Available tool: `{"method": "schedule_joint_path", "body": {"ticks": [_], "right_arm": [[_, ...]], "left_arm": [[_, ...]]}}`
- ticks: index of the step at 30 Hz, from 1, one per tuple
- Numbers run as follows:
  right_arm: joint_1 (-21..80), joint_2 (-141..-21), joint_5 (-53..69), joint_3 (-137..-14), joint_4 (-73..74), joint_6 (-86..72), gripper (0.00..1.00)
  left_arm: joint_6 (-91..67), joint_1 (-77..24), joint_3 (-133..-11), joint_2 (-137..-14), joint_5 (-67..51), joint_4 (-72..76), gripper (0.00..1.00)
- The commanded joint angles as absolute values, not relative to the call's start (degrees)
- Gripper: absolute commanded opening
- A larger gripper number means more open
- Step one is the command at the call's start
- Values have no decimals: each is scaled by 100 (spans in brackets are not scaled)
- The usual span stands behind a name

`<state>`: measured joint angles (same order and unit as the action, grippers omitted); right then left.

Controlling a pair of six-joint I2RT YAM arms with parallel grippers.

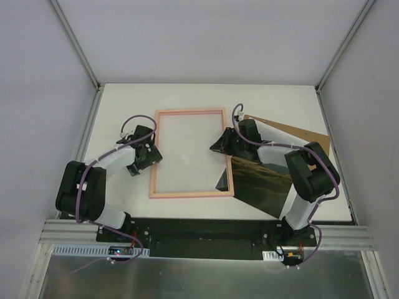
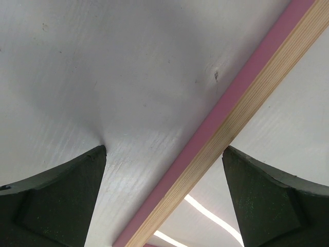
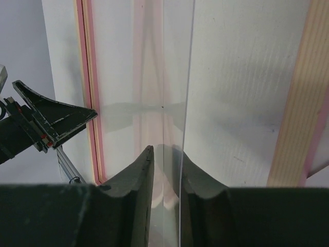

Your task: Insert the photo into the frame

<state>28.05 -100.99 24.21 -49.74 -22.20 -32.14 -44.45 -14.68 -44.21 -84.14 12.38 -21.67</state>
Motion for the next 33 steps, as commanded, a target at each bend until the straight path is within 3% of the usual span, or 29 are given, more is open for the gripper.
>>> {"method": "schedule_joint_path", "body": {"ticks": [1, 12, 33], "right_arm": [[2830, -10002, 2400, -5256, -2101, -3006, 26], [2769, -9888, 2276, -5309, -1740, -2839, 43], [2039, -9369, 2040, -5133, -1020, -2409, 51]], "left_arm": [[-4562, -1494, -4482, -8604, 1512, -2276, 94], [-4579, -1494, -4509, -8640, 1512, -2312, 94], [-4570, -1494, -4535, -8648, 1503, -2320, 94]]}}
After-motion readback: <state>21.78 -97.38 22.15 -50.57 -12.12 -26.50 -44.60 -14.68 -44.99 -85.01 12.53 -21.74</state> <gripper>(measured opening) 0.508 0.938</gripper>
